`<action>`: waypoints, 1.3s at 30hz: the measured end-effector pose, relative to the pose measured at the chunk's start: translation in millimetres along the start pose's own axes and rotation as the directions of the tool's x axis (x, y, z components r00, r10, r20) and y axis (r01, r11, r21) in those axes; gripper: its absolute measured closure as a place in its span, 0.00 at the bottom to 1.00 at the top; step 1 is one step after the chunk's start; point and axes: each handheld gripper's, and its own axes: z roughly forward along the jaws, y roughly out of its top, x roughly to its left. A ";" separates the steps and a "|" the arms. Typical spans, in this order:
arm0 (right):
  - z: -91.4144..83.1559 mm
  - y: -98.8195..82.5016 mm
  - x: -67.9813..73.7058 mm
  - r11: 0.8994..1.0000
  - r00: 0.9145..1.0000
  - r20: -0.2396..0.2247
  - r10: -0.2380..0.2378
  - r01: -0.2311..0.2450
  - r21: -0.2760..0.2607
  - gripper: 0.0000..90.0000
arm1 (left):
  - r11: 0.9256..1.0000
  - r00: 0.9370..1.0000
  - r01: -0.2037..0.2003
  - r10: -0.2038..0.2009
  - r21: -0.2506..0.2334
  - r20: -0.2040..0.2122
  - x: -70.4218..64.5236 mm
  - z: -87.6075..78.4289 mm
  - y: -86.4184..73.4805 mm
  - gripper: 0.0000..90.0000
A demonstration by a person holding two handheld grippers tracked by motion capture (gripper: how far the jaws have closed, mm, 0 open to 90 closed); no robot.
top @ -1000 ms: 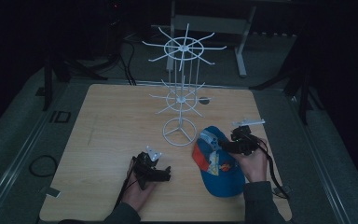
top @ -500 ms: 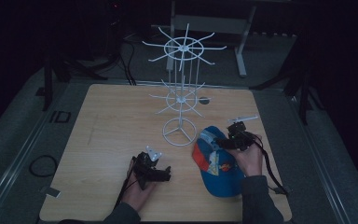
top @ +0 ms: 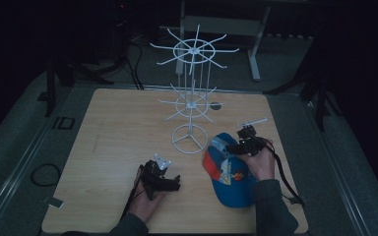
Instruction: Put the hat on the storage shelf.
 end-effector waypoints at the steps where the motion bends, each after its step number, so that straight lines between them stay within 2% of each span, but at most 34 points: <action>1: 2.7 0.9 -0.8 1.000 1.000 -0.001 -0.001 0.001 0.012 0.41 | 1.000 1.000 0.001 -0.001 0.000 0.001 -0.1 0.0 0.0 0.02; 11: 13.7 5.9 -2.4 0.998 1.000 -0.003 -0.001 0.001 0.068 0.42 | 1.000 1.000 0.001 -0.001 0.000 0.001 -0.1 0.0 0.0 0.02; 19: 20.4 10.5 -0.9 0.992 1.000 -0.007 -0.022 0.023 0.125 0.42 | 1.000 1.000 0.002 -0.002 0.000 0.001 -0.1 0.1 0.0 0.02; 26: 24.7 13.5 -0.3 0.988 1.000 -0.015 -0.027 0.029 0.154 0.43 | 1.000 1.000 0.002 -0.002 0.000 0.001 -0.1 0.1 0.0 0.02; 29: 27.3 15.9 -1.4 0.985 0.999 -0.033 -0.010 0.015 0.170 0.46 | 1.000 1.000 0.002 -0.002 0.000 0.001 -0.1 0.0 0.0 0.02; 33: 32.5 17.0 -3.0 0.980 0.999 -0.034 0.004 0.003 0.199 0.50 | 1.000 1.000 0.002 -0.002 0.000 0.001 -0.1 0.0 0.0 0.02; 37: 37.6 18.4 -4.0 0.975 0.999 -0.047 0.023 -0.012 0.222 0.60 | 1.000 1.000 0.002 -0.002 -0.001 0.001 -0.2 0.2 -0.1 0.02; 39: 39.8 18.2 -4.6 0.972 0.999 -0.043 0.017 -0.006 0.234 0.69 | 1.000 1.000 0.002 -0.002 0.000 0.001 -0.1 0.1 0.0 0.02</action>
